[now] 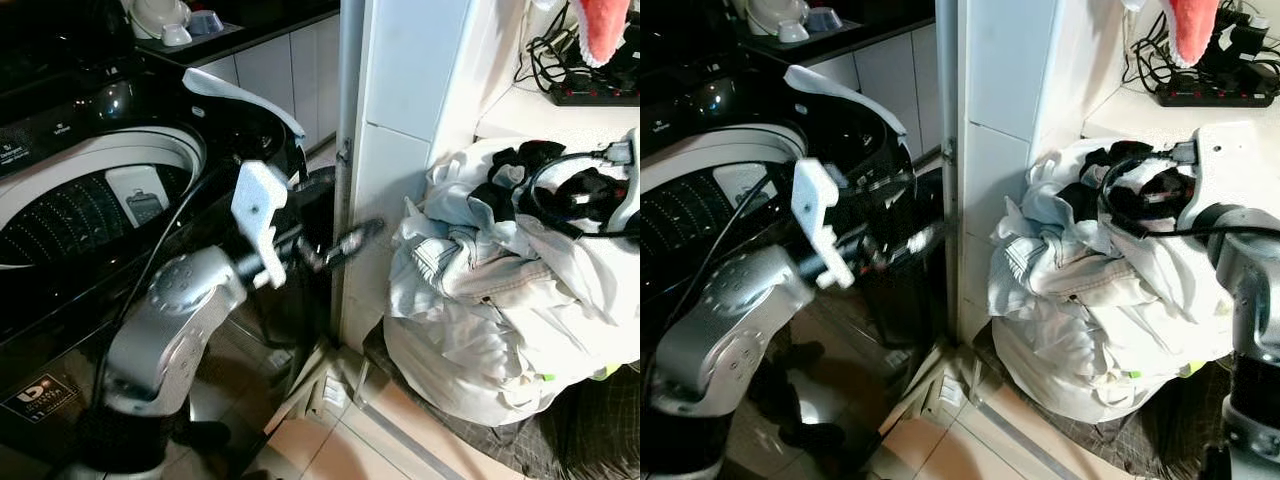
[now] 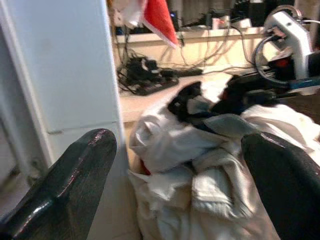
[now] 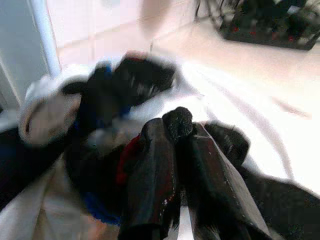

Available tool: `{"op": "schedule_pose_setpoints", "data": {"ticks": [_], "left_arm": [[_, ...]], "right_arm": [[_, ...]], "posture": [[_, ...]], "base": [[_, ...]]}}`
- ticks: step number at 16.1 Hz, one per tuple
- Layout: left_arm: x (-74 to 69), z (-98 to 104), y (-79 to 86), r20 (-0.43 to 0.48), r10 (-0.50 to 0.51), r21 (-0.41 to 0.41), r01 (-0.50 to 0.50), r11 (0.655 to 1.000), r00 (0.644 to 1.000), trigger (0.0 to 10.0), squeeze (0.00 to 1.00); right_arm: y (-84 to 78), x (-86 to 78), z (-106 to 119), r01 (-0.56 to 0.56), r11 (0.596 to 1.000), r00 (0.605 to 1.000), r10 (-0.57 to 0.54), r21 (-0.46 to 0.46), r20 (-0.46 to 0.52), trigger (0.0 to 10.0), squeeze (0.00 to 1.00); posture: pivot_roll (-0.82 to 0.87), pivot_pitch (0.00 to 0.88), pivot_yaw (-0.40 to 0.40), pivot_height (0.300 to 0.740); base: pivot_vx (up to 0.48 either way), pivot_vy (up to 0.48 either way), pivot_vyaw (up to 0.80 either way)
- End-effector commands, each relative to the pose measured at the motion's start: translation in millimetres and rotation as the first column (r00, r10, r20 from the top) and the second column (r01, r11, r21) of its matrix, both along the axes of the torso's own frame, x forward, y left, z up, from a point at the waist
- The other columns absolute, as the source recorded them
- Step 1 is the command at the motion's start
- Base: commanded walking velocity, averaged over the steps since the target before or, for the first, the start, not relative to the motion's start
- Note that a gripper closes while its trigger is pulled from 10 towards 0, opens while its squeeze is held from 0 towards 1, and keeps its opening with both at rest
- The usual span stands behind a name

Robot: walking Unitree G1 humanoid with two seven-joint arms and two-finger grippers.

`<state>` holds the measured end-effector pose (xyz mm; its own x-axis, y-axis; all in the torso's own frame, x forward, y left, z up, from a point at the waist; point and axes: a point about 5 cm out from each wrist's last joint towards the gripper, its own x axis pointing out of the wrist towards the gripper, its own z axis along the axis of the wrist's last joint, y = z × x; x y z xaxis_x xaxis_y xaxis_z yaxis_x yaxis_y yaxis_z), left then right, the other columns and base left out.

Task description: Clothes washing

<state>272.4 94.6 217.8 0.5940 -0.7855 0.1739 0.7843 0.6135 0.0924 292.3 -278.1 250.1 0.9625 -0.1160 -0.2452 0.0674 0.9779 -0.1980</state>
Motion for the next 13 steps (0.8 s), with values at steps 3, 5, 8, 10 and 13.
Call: {"op": "schedule_pose_setpoints", "data": {"ticks": [3, 5, 8, 10, 13], "left_arm": [[7.3, 8.6, 4.7, 0.038, 0.051, -0.006, -0.051, 0.999, 0.998, 10.0, 0.0], [11.8, 11.5, 6.5, 0.054, 0.076, -0.031, -0.074, 0.997, 0.996, 10.0, 0.0], [20.4, 21.1, 4.4, 0.085, 0.158, -0.073, -0.152, 0.986, 0.984, 10.0, 0.0], [23.4, 27.6, 3.6, 0.082, 0.167, -0.103, -0.159, 0.982, 0.982, 10.0, 0.0], [29.7, 37.8, 3.7, 0.094, 0.184, -0.161, -0.167, 0.973, 0.979, 10.0, 1.0]], "right_arm": [[-16.4, -3.2, 43.8, 0.064, 0.998, 0.99, -0.06, -0.023, 0.127, 0.0, 0.0], [-16.1, -6.3, 53.8, 0.059, 0.998, 0.987, -0.055, -0.021, 0.152, 0.0, 0.0], [-5.5, -2.0, 72.4, 0.007, 0.999, 0.973, -0.017, 0.043, 0.229, 0.0, 0.0], [1.3, 2.3, 88.9, -0.031, 0.998, 0.955, 0.013, 0.056, 0.297, 0.0, 0.0], [31.9, 11.4, 114.8, -0.212, 0.967, 0.901, 0.136, 0.144, 0.412, 0.0, 0.0]], "posture": [[-0.05, 0.0, 0.033, 0.74], [-0.06, 0.0, 0.035, 0.74], [-0.06, 0.0, 0.031, 0.74], [-0.06, 0.0, 0.038, 0.74], [-0.07, 0.0, 0.048, 0.74]], "base": [[0.0, 0.0, 0.0], [0.0, 0.0, 0.0], [0.0, 0.0, 0.0], [0.0, 0.0, 0.0], [0.0, 0.0, 0.0]]}}
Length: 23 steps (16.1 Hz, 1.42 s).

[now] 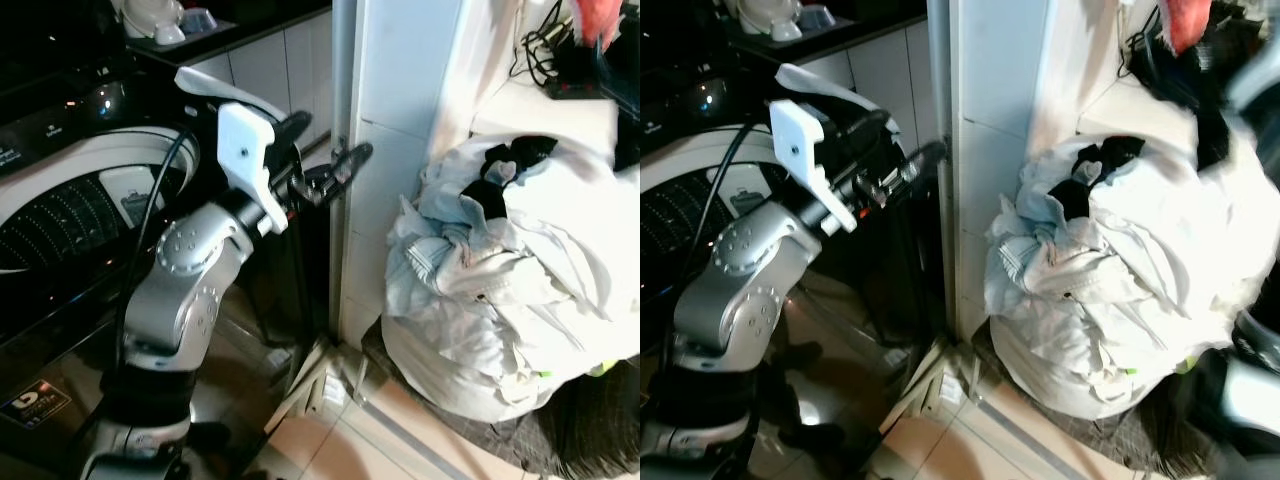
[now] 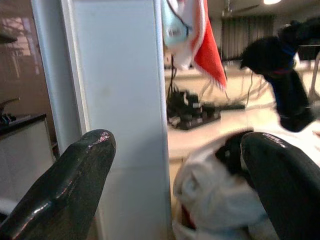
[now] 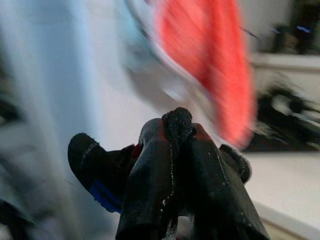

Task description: Clothes washing

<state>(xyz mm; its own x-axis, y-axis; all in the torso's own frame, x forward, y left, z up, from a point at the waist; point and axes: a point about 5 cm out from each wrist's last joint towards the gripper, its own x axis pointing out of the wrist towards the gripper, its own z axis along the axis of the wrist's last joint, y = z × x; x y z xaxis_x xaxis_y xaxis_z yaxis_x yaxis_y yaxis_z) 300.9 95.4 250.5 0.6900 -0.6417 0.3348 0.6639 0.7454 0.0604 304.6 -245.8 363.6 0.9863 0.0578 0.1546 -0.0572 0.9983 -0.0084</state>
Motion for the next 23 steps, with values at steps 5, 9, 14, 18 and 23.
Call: {"op": "schedule_pose_setpoints", "data": {"ticks": [5, 9, 14, 18, 23], "left_arm": [[0.5, 33.5, -13.9, 0.17, -0.022, -0.068, 0.034, 0.997, 0.985, 10.0, 1.0], [-11.2, 43.0, -23.9, 0.348, -0.087, 0.08, 0.063, 0.995, 0.933, 10.0, 1.0], [-15.5, 29.2, -32.9, 0.392, -0.181, 0.285, 0.069, 0.956, 0.902, 10.0, 1.0], [0.3, 24.2, -35.1, 0.431, -0.026, 0.28, -0.106, 0.954, 0.902, 10.0, 1.0], [7.8, 41.4, -18.6, 0.495, 0.166, 0.124, -0.259, 0.958, 0.853, 10.0, 1.0]], "right_arm": [[75.4, 20.4, -1.4, -0.425, 0.841, 0.904, 0.416, 0.334, 0.103, 0.0, 0.0], [98.8, 26.1, -19.3, -0.545, 0.651, 0.812, 0.567, 0.528, 0.14, 0.0, 0.0], [112.4, 26.1, -25.0, -0.569, 0.471, 0.754, 0.627, 0.674, 0.197, 0.0, 0.0], [125.8, 17.0, -35.4, -0.573, 0.354, 0.686, 0.701, 0.739, 0.196, 0.0, 0.0], [130.8, 11.1, -44.6, -0.56, 0.319, 0.641, 0.751, 0.765, 0.157, 0.0, 0.0]], "posture": [[-0.08, 0.0, 0.056, 0.74], [-0.07, 0.0, 0.044, 0.74], [-0.07, 0.0, 0.045, 0.74], [-0.07, 0.0, 0.037, 0.74], [-0.05, 0.0, 0.012, 0.74]], "base": [[0.0, 0.0, 0.0], [0.0, 0.0, 0.0], [0.0, 0.0, 0.0], [0.0, 0.0, 0.0], [0.0, 0.0, 0.0]]}}
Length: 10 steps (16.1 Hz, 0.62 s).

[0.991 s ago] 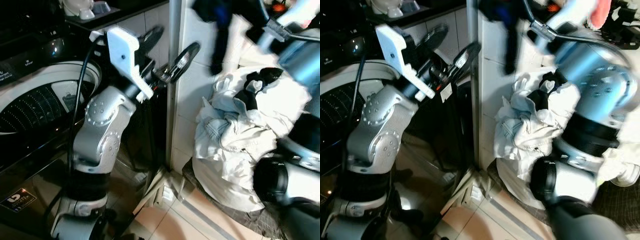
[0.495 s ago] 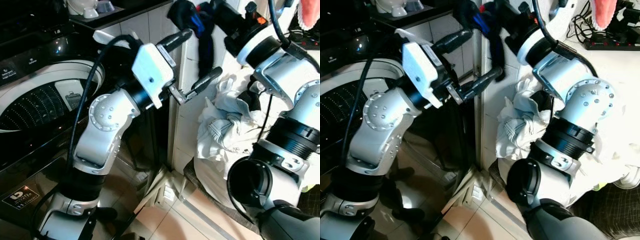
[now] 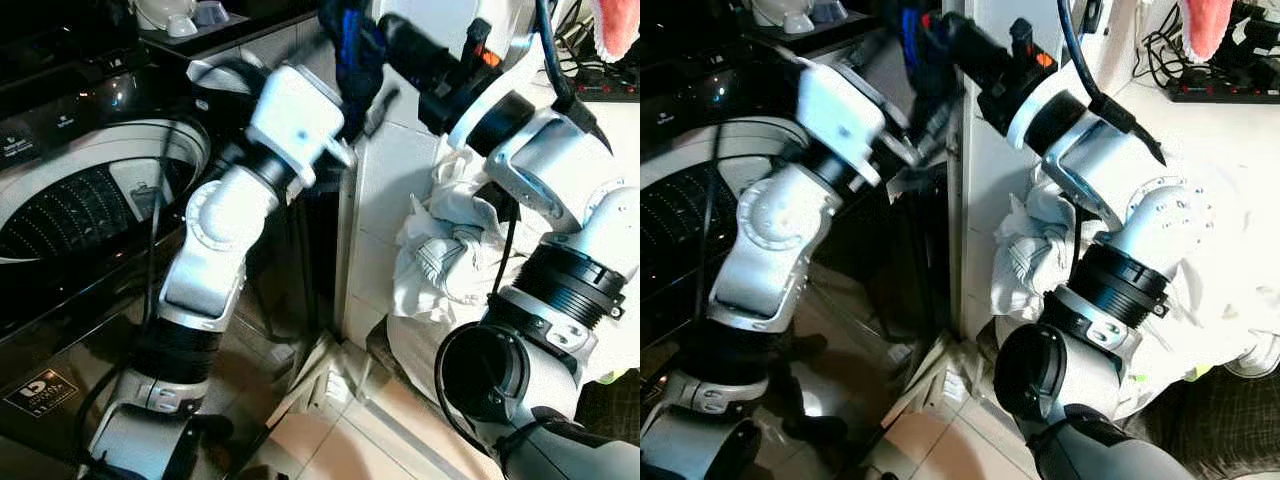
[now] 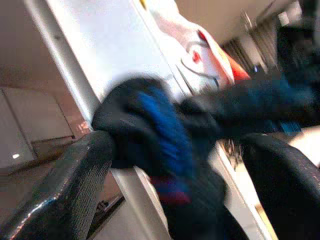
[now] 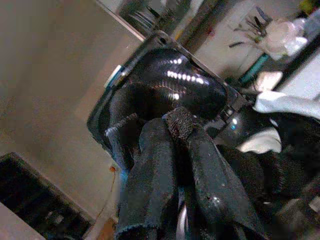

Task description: Clothes washing

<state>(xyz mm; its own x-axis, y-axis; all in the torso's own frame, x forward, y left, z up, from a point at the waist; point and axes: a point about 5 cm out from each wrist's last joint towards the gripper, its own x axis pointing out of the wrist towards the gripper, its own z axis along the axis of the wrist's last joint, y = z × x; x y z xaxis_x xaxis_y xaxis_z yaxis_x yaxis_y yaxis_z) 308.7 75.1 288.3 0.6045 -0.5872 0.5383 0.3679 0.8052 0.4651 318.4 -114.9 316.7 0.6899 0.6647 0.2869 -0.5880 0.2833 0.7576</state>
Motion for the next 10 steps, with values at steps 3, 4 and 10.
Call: {"op": "schedule_pose_setpoints", "data": {"ticks": [3, 4, 10], "left_arm": [[-17.9, -6.8, -4.8, -0.107, -0.254, -0.145, 0.238, 0.96, 0.961, 10.0, 1.0], [-21.6, -14.0, -3.8, -0.161, -0.318, -0.195, 0.286, 0.938, 0.934, 10.0, 1.0], [-10.6, -31.1, 6.2, -0.324, -0.395, -0.474, 0.214, 0.854, 0.86, 10.0, 1.0]], "right_arm": [[-5.0, -2.5, 1.1, 0.006, 1.0, 1.0, -0.006, -0.022, -0.005, 0.0, 0.0], [-6.8, -2.3, 2.0, 0.011, 1.0, 1.0, -0.011, -0.022, -0.005, 0.0, 0.0], [-7.2, -4.2, 5.7, 0.007, 1.0, 1.0, -0.007, -0.015, 0.002, 0.0, 0.0]], "posture": [[-0.05, 0.0, 0.007, 0.74], [-0.05, 0.0, 0.006, 0.74], [-0.07, 0.0, 0.019, 0.74]], "base": [[0.0, 0.0, 0.0], [0.0, 0.0, 0.0], [0.0, 0.0, 0.0]]}}
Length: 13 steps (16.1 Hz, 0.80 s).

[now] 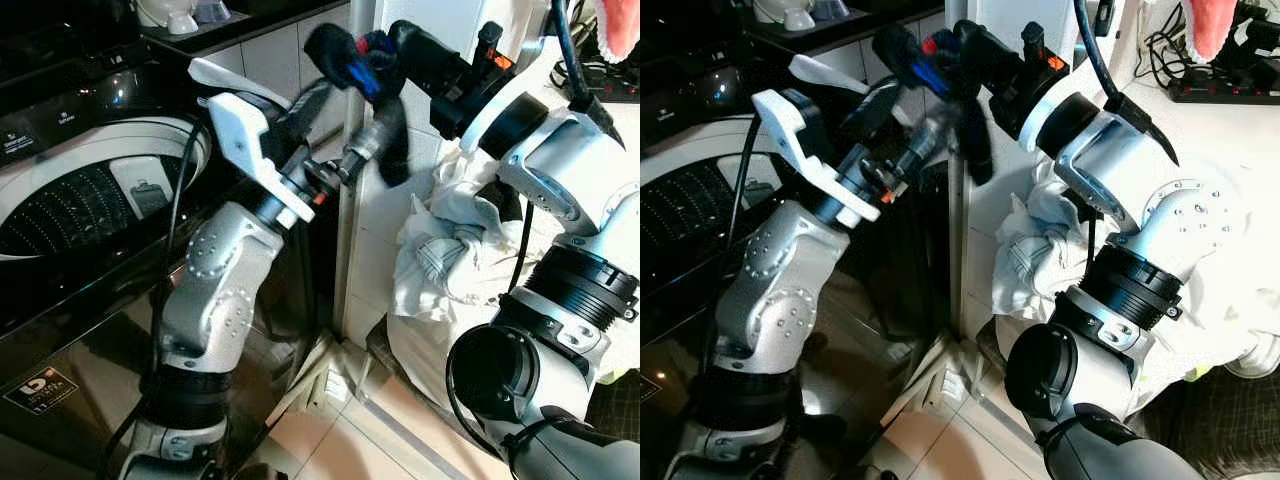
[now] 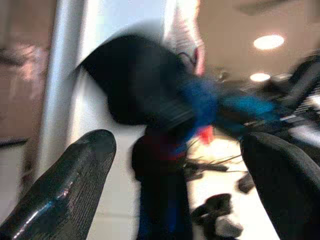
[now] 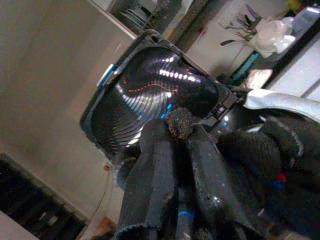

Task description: Clothes washing

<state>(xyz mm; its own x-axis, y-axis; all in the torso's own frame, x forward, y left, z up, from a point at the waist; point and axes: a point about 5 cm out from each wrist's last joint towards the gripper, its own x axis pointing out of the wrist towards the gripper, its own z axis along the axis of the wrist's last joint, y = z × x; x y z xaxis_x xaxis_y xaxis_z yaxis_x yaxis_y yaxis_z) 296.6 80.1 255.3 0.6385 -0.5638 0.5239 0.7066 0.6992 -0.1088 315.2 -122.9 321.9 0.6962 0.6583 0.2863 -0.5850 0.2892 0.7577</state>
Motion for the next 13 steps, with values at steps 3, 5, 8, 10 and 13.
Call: {"op": "schedule_pose_setpoints", "data": {"ticks": [3, 5, 8, 10, 13], "left_arm": [[8.0, -3.1, 8.5, -0.079, 0.031, -0.027, -0.033, 0.999, 0.996, 10.0, 1.0], [5.9, 3.1, 5.9, -0.085, -0.021, -0.119, 0.011, 0.993, 0.996, 10.0, 1.0], [-4.8, 12.8, -1.8, -0.057, -0.173, -0.203, 0.158, 0.966, 0.983, 10.0, 1.0], [-11.9, 11.9, -6.1, -0.066, -0.268, -0.223, 0.248, 0.943, 0.961, 10.0, 1.0], [-10.3, 8.8, -10.5, -0.089, -0.255, -0.201, 0.234, 0.951, 0.963, 10.0, 1.0]], "right_arm": [[1.5, -3.4, -0.5, -0.004, 1.0, 1.0, 0.004, -0.004, -0.001, 0.0, 0.0], [3.2, -5.1, -1.1, -0.008, 1.0, 1.0, 0.008, -0.001, -0.003, 0.0, 0.0], [5.4, -6.7, -4.2, -0.01, 1.0, 1.0, 0.01, -0.004, -0.013, 0.0, 0.0], [9.7, -7.2, -7.6, -0.014, 1.0, 1.0, 0.013, -0.015, -0.027, 0.0, 0.0], [19.8, -9.7, -9.4, -0.051, 0.999, 0.998, 0.05, -0.007, -0.034, 0.0, 0.0]], "posture": [[-0.08, 0.0, 0.028, 0.74], [-0.08, 0.0, 0.03, 0.74], [-0.09, 0.0, 0.037, 0.74], [-0.09, 0.0, 0.043, 0.74], [-0.09, 0.0, 0.039, 0.74]], "base": [[0.0, 0.0, 0.0], [0.0, 0.0, 0.0], [0.0, 0.0, 0.0], [0.0, 0.0, 0.0], [0.0, 0.0, 0.0]]}}
